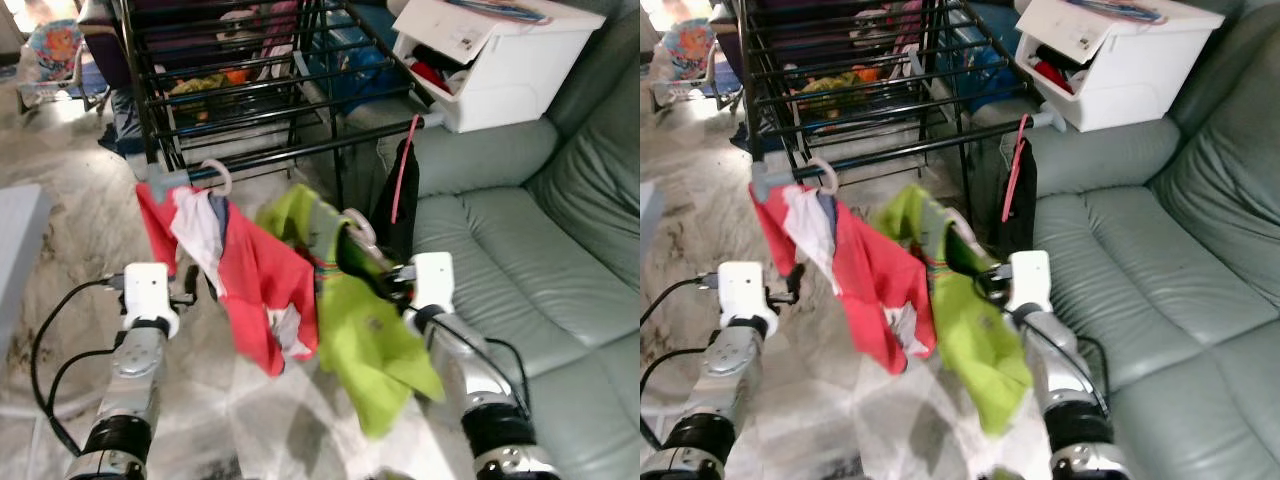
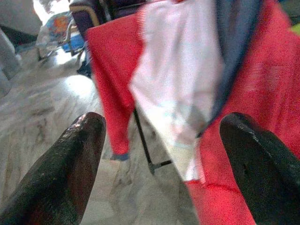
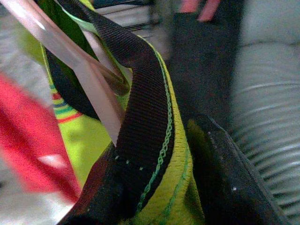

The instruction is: Hang hanger

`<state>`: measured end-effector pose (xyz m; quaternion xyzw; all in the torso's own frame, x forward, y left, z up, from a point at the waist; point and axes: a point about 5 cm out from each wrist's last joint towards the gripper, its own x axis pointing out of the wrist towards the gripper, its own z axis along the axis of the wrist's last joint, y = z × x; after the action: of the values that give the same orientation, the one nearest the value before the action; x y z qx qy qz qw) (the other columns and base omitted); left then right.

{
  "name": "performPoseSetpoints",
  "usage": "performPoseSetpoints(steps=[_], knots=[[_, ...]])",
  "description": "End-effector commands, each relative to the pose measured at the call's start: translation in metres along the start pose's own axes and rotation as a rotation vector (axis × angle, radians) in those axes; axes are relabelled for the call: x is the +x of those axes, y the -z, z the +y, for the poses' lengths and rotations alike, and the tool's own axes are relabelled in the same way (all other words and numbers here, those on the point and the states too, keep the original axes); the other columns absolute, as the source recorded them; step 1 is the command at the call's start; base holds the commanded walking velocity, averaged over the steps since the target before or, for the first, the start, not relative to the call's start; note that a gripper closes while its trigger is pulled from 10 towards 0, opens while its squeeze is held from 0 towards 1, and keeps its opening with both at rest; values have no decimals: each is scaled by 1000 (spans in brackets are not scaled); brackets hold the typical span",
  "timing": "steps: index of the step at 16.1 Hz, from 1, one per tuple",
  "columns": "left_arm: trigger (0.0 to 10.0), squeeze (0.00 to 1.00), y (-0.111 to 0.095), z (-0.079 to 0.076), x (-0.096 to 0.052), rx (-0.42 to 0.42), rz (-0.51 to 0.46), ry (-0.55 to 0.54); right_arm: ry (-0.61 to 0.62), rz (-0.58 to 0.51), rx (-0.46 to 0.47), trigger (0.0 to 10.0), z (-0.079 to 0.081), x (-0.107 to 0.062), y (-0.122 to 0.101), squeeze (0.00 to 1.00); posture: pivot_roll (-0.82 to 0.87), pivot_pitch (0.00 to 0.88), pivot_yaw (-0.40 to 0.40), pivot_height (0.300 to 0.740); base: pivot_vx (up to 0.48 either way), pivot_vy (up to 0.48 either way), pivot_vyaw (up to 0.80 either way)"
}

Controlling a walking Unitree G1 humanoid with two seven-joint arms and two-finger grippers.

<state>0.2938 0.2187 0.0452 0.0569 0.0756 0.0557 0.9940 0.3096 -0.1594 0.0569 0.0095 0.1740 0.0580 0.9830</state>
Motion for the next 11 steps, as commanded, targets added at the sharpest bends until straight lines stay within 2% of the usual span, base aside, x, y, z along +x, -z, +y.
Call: performPoseSetpoints(steps=[1,6,7,8,11], knots=[[10000,0,4,-2,-1,10,20,7,69,-17,12,10000,-12,-1,-4,0,-19,0,25,740,0,0,0],[10000,0,2,-2,-1,22,15,13,310,-70,127,10000,-37,2,-16,0,-9,0,25,740,0,0,0],[10000,0,3,0,-2,32,19,10,273,-83,176,10000,-32,5,-19,0,-8,0,25,740,247,0,0],[10000,0,3,0,-2,32,18,9,243,-75,181,10000,-24,8,-20,0,-8,0,25,740,259,0,0],[10000,0,1,-1,-1,29,15,17,93,-51,305,10000,8,20,-25,0,-7,0,29,740,315,90,0]])
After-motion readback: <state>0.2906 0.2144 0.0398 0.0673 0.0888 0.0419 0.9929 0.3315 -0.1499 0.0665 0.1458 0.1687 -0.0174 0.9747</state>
